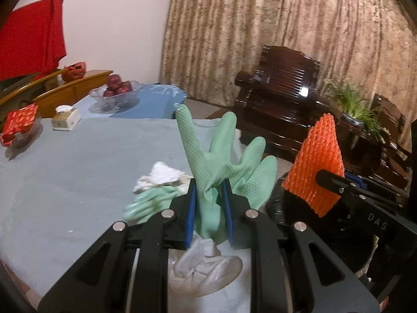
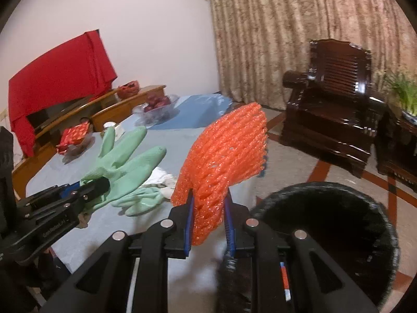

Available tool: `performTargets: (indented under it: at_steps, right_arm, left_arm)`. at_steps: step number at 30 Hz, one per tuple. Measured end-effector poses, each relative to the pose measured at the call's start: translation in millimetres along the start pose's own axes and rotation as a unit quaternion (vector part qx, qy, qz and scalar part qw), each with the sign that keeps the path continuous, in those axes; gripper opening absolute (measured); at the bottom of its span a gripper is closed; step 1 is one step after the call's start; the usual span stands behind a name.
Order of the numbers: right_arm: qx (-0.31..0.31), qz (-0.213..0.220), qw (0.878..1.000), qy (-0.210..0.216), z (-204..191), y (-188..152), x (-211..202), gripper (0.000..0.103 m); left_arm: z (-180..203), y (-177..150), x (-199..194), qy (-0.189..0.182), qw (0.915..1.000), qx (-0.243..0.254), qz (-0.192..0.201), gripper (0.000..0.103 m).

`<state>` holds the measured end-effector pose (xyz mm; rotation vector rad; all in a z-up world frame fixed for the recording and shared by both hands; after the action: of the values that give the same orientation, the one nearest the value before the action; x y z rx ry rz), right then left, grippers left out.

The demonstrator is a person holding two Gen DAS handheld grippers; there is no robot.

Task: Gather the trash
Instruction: 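Carry the green glove and orange net over the black trash bin, then open both grippers to drop the glove and net into the bin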

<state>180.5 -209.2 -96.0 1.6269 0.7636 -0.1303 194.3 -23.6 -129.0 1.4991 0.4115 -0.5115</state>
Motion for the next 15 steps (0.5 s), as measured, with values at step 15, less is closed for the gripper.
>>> performTargets:
  at_steps: [15]
  right_arm:
    - [0.045,0.004,0.993,-0.106,104,-30,-74,0.020]
  left_arm:
    - [117,-7,10,-0.098,0.9936,0.054,-0.014,0.018]
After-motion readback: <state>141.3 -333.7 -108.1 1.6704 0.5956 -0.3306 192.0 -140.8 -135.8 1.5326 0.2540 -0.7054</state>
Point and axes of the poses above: each gripper's, at about its wrist camera, not at the fingertips, and x roughly the way its jaws point, z to its right, y to its top, the point moved 8 cm from there along x, roughly the way its jaws point, and after that the axes turned 10 degrees about y, right-handed, at the moved point
